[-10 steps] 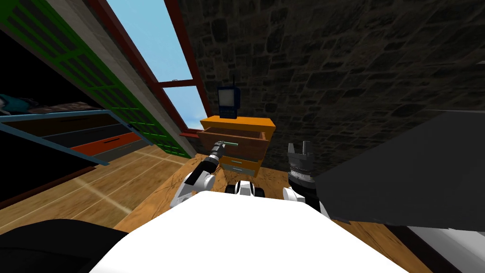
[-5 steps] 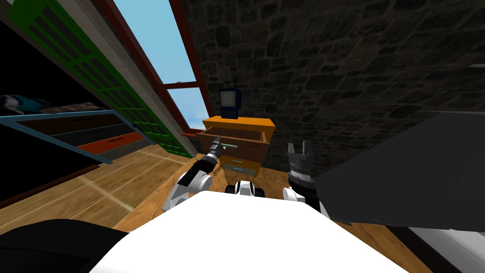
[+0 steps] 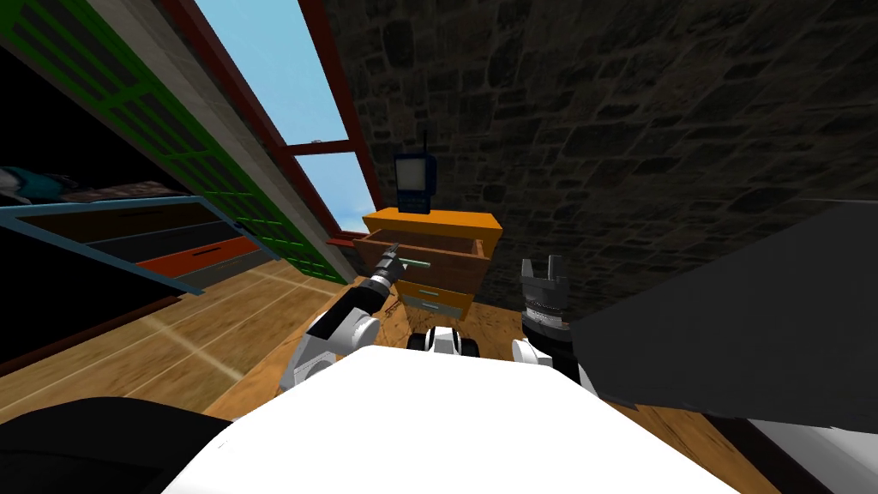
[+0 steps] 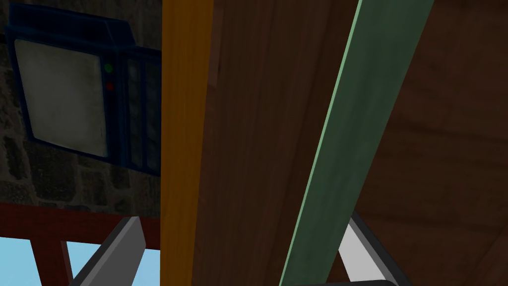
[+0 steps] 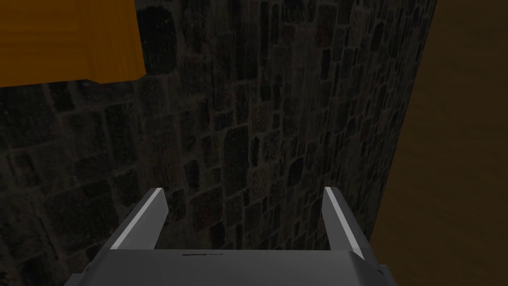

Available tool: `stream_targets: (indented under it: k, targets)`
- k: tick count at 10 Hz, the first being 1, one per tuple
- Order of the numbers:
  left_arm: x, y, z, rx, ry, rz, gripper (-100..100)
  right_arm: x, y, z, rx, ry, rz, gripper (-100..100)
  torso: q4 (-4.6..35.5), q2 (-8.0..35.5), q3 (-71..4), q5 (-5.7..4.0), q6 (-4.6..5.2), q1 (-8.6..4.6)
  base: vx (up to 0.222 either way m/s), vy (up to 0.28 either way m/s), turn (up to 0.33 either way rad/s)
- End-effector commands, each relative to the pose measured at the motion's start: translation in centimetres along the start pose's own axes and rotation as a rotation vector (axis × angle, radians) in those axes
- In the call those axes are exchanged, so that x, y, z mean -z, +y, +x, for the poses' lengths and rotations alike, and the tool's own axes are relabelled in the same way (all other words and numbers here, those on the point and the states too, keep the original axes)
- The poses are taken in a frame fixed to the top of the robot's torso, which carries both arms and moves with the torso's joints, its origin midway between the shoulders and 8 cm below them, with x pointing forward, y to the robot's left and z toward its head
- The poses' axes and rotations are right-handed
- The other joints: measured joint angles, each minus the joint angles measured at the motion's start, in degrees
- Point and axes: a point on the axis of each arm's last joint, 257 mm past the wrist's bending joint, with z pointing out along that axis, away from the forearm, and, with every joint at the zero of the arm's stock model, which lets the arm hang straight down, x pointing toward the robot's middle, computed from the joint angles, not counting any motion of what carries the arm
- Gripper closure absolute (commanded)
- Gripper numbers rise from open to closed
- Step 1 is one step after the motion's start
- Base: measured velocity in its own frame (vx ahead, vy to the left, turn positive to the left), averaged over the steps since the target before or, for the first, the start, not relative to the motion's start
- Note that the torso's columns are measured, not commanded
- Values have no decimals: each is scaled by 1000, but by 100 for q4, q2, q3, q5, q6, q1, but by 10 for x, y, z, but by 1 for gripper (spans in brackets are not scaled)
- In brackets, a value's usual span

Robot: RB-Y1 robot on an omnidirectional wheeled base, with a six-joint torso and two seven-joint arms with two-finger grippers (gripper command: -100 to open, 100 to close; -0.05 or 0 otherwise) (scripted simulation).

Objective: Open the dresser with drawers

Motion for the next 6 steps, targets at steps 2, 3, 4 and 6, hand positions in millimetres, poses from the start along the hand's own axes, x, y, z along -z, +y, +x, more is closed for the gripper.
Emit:
stream_targets:
  k: [2, 3, 4, 6]
  targets:
    - [0, 3, -1, 0, -3, -11, 0, 0, 0, 0, 0, 0, 0, 0, -22, -14, -4, 8, 5, 1, 3, 0, 0]
    - [0, 5, -1, 0, -4, -15, 0, 0, 0, 0, 0, 0, 0, 0, -28, -25, -10, 9, 6, 1, 0, 0, 0]
    - [0, 6, -2, -1, -5, -18, 0, 0, 0, 0, 0, 0, 0, 0, -33, -34, -15, 11, 6, 1, 0, 0, 0]
    - [0, 7, -2, -1, -6, -21, 0, 0, 0, 0, 0, 0, 0, 0, -39, -41, -18, 13, 7, 3, 0, 0, 0]
